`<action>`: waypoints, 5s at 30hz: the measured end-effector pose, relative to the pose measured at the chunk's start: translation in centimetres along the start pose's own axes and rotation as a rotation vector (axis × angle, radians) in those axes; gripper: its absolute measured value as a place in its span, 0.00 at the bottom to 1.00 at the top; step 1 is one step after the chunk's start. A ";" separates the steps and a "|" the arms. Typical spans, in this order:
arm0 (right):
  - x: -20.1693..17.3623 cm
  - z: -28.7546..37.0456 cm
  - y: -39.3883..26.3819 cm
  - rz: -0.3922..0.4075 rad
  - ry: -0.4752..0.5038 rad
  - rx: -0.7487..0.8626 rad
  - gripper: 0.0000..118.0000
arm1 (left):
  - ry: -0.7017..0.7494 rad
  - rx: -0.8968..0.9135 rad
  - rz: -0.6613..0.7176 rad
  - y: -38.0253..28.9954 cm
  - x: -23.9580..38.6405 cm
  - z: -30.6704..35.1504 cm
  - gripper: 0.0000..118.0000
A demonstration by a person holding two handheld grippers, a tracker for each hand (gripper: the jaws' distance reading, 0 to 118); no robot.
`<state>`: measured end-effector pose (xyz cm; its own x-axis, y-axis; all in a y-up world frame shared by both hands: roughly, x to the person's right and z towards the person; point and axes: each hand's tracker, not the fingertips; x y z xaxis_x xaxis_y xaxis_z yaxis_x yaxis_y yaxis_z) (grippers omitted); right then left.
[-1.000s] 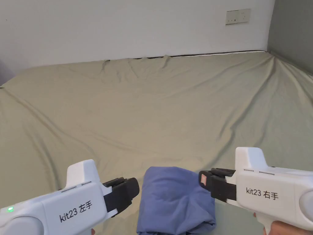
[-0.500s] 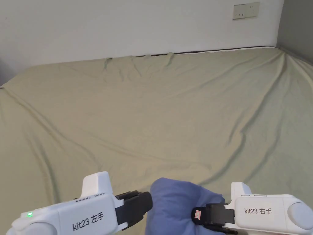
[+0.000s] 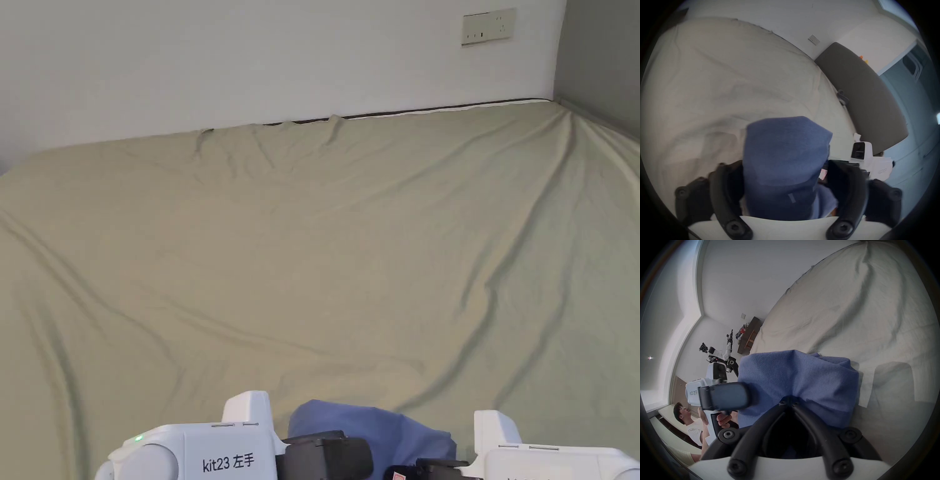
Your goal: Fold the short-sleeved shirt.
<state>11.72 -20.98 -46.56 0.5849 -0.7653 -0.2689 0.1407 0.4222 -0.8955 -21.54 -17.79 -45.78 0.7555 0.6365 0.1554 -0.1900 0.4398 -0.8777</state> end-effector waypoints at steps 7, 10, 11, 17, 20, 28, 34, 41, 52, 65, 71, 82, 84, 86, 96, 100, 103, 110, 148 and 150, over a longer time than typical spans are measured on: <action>-1.3 2.0 0.2 0.024 -0.022 0.025 0.00 | -0.003 -0.003 0.018 0.7 -1.1 1.8 0.51; -2.6 3.6 0.5 0.071 -0.057 0.071 0.00 | 0.008 -0.012 0.030 1.8 -1.3 2.6 0.51; -3.2 4.1 0.6 0.081 -0.062 0.075 0.00 | 0.059 -0.010 0.002 2.4 -1.1 3.3 0.50; -5.2 6.0 1.1 0.132 -0.134 0.152 0.00 | 0.187 0.004 -0.073 6.2 -3.9 11.4 0.50; -5.7 5.7 1.3 0.151 -0.166 0.154 0.00 | 0.346 0.055 -0.004 8.8 -6.8 16.4 0.49; -6.0 1.4 1.9 0.147 -0.243 0.128 0.00 | 0.697 0.038 0.059 10.0 -16.0 28.4 0.47; -7.9 -2.2 2.3 0.160 -0.224 0.089 0.00 | 0.699 0.027 0.209 9.1 -23.5 27.8 0.47; -9.4 -2.5 2.8 0.223 -0.234 0.081 0.00 | 0.602 0.075 0.397 8.2 -25.0 30.6 0.86; -13.1 0.0 2.7 0.319 -0.286 0.204 0.00 | 0.755 0.493 0.175 7.7 -9.4 40.3 0.06; -26.7 9.2 1.0 0.584 -0.542 0.649 0.00 | 0.491 0.774 -0.555 4.0 17.1 31.3 0.02; -27.1 12.7 -1.7 0.731 -0.724 0.838 0.00 | 0.534 0.797 -0.447 -3.0 17.2 24.1 0.02; -25.7 15.0 -3.6 0.700 -0.741 0.801 0.00 | 0.404 0.711 -0.485 -5.8 19.6 21.4 0.02; -25.8 15.2 -3.6 0.678 -0.736 0.793 0.00 | 0.436 0.720 -0.474 -5.8 19.5 21.4 0.03; -25.8 15.5 -3.6 0.677 -0.729 0.806 0.00 | 0.495 0.731 -0.466 -6.0 19.5 21.4 0.03; -26.0 15.6 -3.7 0.663 -0.733 0.813 0.98 | 0.551 0.782 -0.442 -7.0 19.4 22.4 0.97; -26.6 16.1 -3.5 0.671 -0.716 0.853 1.00 | 0.567 0.826 -0.469 -7.2 19.1 22.3 0.98; -27.0 16.3 -3.2 0.725 -0.706 0.862 1.00 | 0.613 0.763 -0.481 -7.0 18.9 22.2 0.98; -26.9 17.5 -2.7 0.665 -0.617 0.894 1.00 | 0.600 0.784 -0.476 -6.9 18.5 22.5 0.98; -27.3 14.7 -4.7 0.664 -0.743 0.902 1.00 | 0.646 0.751 -0.469 -7.4 18.6 22.8 0.98; -27.1 14.4 -5.0 0.658 -0.743 0.893 1.00 | 0.636 0.751 -0.463 -7.5 18.4 22.6 0.98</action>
<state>6.71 4.65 -29.71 0.9986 0.0260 -0.0470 -0.0288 0.9978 -0.0600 -20.42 4.95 -26.08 0.9978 -0.0409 -0.0529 0.0258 0.9653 -0.2599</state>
